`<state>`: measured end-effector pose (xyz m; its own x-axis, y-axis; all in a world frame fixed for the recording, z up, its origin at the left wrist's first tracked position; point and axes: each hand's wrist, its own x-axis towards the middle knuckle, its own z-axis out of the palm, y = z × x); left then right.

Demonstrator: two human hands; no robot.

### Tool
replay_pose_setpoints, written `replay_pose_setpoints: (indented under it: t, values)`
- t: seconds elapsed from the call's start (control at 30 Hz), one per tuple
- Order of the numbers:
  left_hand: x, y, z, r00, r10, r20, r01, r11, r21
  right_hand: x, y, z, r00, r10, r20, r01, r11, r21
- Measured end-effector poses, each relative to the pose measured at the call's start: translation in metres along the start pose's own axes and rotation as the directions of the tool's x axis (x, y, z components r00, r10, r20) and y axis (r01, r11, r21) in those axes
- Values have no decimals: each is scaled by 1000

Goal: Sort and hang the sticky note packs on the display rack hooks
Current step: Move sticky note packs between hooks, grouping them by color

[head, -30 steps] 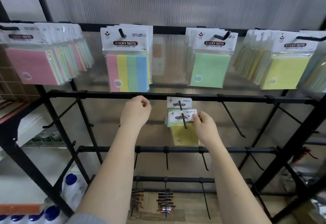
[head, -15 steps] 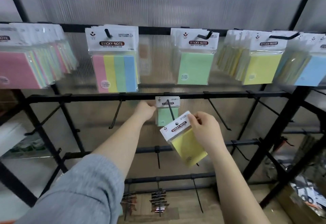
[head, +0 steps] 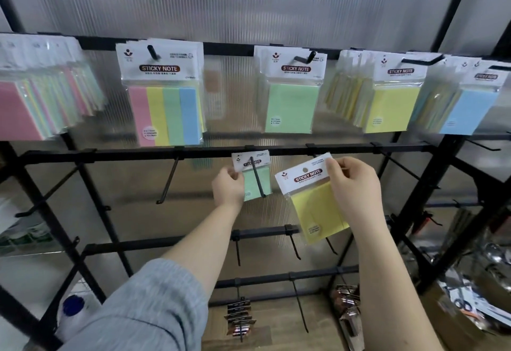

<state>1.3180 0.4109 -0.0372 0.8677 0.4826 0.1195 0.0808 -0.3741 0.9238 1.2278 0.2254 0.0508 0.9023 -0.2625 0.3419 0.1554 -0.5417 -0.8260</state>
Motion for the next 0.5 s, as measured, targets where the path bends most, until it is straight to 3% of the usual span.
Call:
replay_pose_setpoints:
  t: [0.1, 0.27, 0.5]
  values:
    - [-2, -1, 4, 1000, -5, 9, 6, 998, -57, 2, 2, -5, 1000, 5, -24, -4, 1000, 23]
    - [6, 4, 9, 972, -89, 217, 126, 979, -163, 3, 6, -12, 998, 18, -61, -17, 999, 31]
    - [3, 8, 7, 980, -59, 192, 87, 986, -141, 0, 8, -20, 996, 43, -74, -39, 998, 55]
